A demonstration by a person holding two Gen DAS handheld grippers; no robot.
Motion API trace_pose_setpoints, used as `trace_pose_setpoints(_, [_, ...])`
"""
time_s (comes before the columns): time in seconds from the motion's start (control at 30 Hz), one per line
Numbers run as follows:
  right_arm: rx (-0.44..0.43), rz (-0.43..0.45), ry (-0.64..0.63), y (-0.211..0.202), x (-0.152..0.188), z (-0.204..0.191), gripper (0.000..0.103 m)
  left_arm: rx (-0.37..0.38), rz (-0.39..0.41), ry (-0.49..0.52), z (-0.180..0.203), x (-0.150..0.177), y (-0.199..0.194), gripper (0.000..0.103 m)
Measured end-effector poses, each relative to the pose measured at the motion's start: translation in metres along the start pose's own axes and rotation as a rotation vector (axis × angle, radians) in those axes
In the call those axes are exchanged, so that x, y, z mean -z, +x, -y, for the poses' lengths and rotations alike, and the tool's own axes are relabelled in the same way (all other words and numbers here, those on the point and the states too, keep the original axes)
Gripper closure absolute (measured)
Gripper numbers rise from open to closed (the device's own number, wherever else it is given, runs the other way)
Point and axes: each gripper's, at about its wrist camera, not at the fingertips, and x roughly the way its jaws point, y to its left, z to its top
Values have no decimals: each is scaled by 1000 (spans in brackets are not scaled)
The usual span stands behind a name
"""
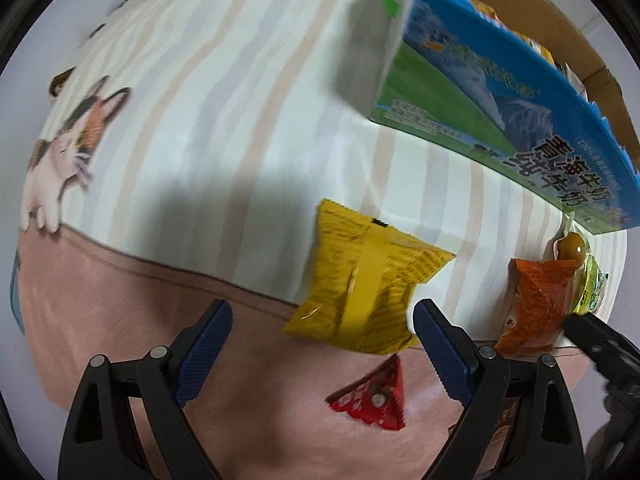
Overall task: Organize snacks
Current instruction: 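Grasp the yellow packet with left tool while right tool grasps orange packet, then carry both packets into the box and open both tools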
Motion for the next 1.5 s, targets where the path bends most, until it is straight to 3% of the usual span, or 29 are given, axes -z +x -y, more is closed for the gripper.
trace_pose_setpoints(0.13, [14,-51,31,35,-6,-6,14,11,-42,45,12,-12,18,10])
trace_pose_setpoints(0.2, [21,-57,46,44,-5,-7,40,10,-61,70,18,-16,28,10])
trace_pose_setpoints(0.23, [30,-62,50,47,-4,-7,42,20,-73,81,21,-17,34,11])
trace_pose_setpoints(0.3, [15,-58,41,47,2,-8,49,25,-70,78,21,-15,38,37])
trace_pose_setpoints(0.33, [19,-61,32,47,4,-10,49,21,-75,80,20,-13,39,44])
trace_pose_setpoints(0.37, [22,-70,24,47,10,-11,50,27,-70,79,19,-9,39,45])
trace_pose_setpoints(0.63, [-12,-136,17,50,53,-3,50,39,-109,56,-2,35,42,46])
trace_pose_setpoints(0.77, [-8,-130,43,61,58,-1,48,32,-121,45,-8,40,53,46])
trace_pose_setpoints(0.9, [-8,-93,36,58,59,-7,54,10,-104,60,5,45,39,47])
trace_pose_setpoints(1.1, [-87,-33,43,18,49,-5,55,70,-20,68,14,54,-19,47])
trace_pose_setpoints(1.23, [-179,56,33,-42,35,-7,55,154,71,99,39,43,-76,47])
trace_pose_setpoints(1.4, [-244,182,28,-119,-13,0,55,252,142,156,68,-21,-129,47])
trace_pose_setpoints(1.5, [-228,233,25,-146,-44,5,55,266,153,193,92,-63,-142,47])
